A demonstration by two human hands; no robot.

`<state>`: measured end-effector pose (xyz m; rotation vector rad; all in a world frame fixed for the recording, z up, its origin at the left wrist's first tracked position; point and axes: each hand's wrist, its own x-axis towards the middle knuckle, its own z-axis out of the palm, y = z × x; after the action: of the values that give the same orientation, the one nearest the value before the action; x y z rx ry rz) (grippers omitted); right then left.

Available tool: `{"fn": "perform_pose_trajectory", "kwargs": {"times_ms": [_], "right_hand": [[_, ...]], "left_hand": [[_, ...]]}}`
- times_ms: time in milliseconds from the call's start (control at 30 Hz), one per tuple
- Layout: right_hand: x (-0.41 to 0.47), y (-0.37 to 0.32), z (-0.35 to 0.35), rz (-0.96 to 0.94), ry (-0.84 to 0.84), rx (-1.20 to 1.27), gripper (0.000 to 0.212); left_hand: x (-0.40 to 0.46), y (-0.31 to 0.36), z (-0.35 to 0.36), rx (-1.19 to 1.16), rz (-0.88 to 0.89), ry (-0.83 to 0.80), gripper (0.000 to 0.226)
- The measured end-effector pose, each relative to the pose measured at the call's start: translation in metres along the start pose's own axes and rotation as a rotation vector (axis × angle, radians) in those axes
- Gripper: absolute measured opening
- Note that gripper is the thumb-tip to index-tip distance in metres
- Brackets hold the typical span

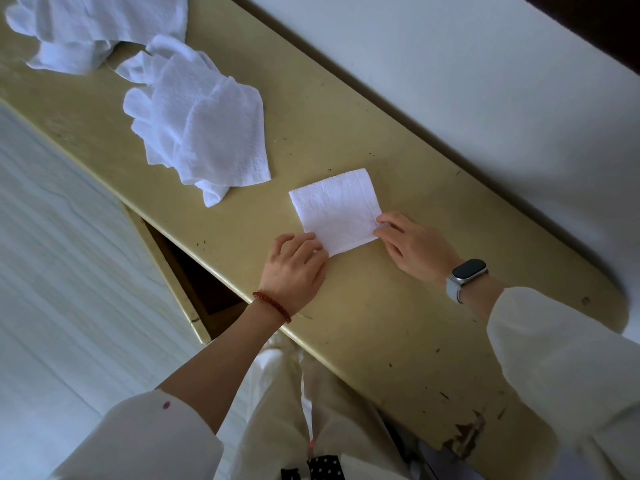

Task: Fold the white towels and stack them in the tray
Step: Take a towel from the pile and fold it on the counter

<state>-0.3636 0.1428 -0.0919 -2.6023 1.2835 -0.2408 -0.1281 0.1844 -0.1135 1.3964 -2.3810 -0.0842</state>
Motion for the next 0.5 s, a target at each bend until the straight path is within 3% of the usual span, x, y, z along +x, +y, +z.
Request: {"fn": "perform_pose_trajectory", "kwargs": {"times_ms": [133,233,400,500], "right_hand": [[0.005,-0.009,-0.002,-0.006,0.156,-0.1,0.032],[0.03,-0.019,0.005,-0.007,0.245,-0.124,0.037],[0.068,-0.026,0.029,0.047,0.112,-0.15,0.037],[0.077,-0.027,0.039,0.053,0.028,-0.185,0.041]], "left_hand": [[0.008,-0.001,-0.008,-0.052,-0.07,0.026,0.018],[0.026,0.003,-0.007,0.046,-0.199,-0.084,0.033],[0.046,0.003,0.002,0.175,-0.34,-0.424,0.053],[0.042,-0.007,0.009,0.213,-0.357,-0.483,0.064]]}}
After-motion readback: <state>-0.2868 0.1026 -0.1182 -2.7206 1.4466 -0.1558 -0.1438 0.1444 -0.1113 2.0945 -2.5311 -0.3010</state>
